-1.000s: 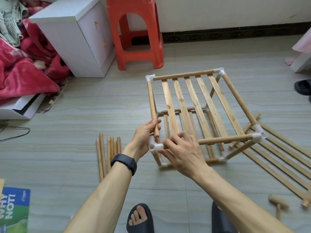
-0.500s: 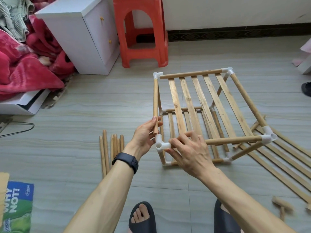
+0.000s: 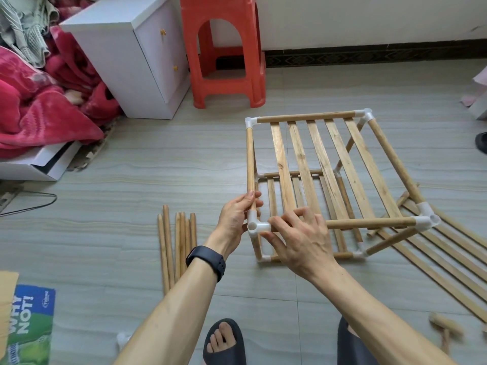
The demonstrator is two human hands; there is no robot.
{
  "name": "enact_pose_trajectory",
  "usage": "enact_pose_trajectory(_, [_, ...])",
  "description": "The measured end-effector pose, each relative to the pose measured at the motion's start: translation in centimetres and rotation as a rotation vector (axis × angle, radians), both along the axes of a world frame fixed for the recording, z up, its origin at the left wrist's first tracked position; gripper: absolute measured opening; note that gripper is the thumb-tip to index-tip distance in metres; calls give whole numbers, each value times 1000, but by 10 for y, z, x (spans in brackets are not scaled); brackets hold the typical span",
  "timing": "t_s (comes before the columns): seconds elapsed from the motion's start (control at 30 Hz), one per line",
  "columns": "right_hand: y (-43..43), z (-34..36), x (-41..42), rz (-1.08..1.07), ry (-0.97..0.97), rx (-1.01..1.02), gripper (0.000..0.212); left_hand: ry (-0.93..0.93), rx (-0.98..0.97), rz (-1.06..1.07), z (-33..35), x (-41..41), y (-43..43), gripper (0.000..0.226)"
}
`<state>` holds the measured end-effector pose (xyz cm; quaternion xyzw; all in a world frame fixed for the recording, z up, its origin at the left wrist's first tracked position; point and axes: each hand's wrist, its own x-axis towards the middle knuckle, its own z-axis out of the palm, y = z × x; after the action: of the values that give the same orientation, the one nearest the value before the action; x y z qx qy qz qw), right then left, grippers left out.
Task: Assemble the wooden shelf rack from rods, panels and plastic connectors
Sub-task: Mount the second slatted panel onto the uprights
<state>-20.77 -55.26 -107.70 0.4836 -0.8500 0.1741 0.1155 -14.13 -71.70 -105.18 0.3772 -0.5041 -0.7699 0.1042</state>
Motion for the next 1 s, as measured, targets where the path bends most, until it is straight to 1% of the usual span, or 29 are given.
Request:
enact_pose_trajectory(0.03, [0,1,0,-1,-3,3,37,1,-9,14,1,-1,2,29])
enact_pose_trajectory(0.13, [-1,4,-2,1,-6,-6,38,-88,-212,49,1,-7,18,27])
enact_pose_trajectory(0.23, [-3,8,-4,14,-22,15,38,-120,-316,101,-4,-10,34,23])
enact_pose_trajectory(0.33, [-1,9,-9,74,-32,29,29,-155,-439,81,-6,-10,31,33])
enact_pose_trajectory(0.5, [4,12,-15,128,-5,3,20,-165,-479,34,-8,-12,28,36])
enact_pose_trajectory(0.7, [11,15,-14,150,-75,-8,21,-168,-525,11,-13,-12,27,36])
enact_pose_trajectory(0.8, [10,16,-11,127,-48,-16,20,-188,-577,26,-15,-14,32,33])
enact_pose_trajectory(0.9, [6,19,-11,174,-47,11,27,-221,-593,42,-17,-17,34,36])
enact_pose_trajectory(1.0, [5,20,-5,145,-153,55,39,-249,-585,57,-17,-20,42,39])
